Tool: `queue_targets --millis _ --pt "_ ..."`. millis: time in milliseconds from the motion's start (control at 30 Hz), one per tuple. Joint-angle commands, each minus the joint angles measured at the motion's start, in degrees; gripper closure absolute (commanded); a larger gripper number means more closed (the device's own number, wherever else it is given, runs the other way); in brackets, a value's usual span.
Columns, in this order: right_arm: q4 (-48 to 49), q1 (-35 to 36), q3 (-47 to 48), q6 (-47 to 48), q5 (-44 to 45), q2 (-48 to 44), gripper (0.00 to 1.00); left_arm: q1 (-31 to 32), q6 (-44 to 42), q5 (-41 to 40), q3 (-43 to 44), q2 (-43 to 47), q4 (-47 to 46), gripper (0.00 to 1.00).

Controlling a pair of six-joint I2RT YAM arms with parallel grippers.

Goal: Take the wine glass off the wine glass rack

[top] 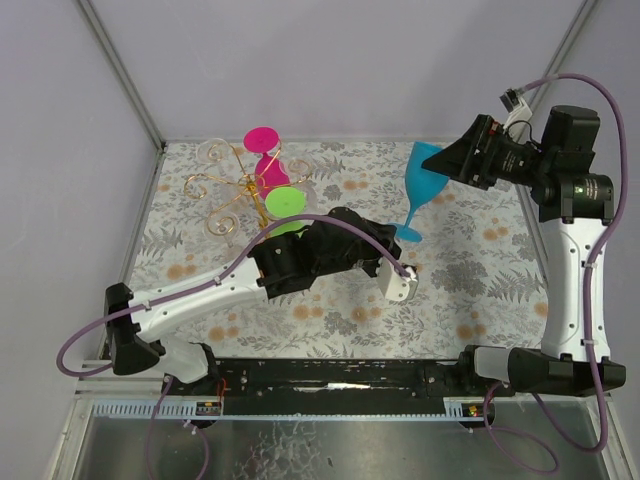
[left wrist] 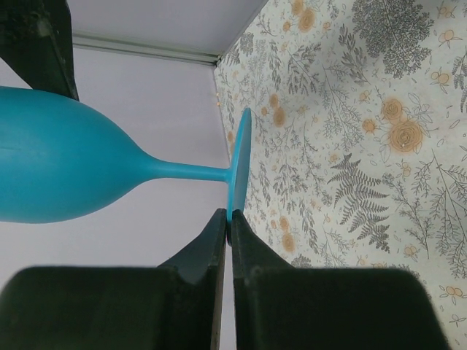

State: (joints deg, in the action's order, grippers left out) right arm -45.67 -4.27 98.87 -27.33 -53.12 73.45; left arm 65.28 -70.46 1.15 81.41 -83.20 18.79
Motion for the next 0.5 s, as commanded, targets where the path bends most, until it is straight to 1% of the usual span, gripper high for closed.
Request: queue_targets --millis 0,133,233,300,367,467 --pt "-0.33 0.14 -0.53 1.13 -0.88 -0.24 0.0 0.94 -1.18 1.71 2.17 -0.7 -6.04 1.0" --pt "0.34 0.14 -1.15 1.06 -0.96 -0.51 0.0 1.01 -1.0 1.84 1.99 -0.7 -6.04 1.0" --pt "0.61 0.14 -2.14 1.1 -1.41 -0.5 0.04 1.23 -1.09 2.18 2.12 -0.89 -6.11 1.0" --pt "0.46 0.14 -2.81 1.19 -1.42 -0.46 0.09 1.56 -1.04 2.11 2.37 -1.03 -6.61 1.0" --pt "0.02 0.14 -3.06 1.43 -0.9 -0.34 0.17 1.64 -0.96 1.77 2.5 -1.17 -7.18 1.0" --pt "-1.68 0.14 -2.09 2.69 1.99 0.08 0.25 1.75 -0.47 0.92 2.72 -1.33 -8.2 1.0"
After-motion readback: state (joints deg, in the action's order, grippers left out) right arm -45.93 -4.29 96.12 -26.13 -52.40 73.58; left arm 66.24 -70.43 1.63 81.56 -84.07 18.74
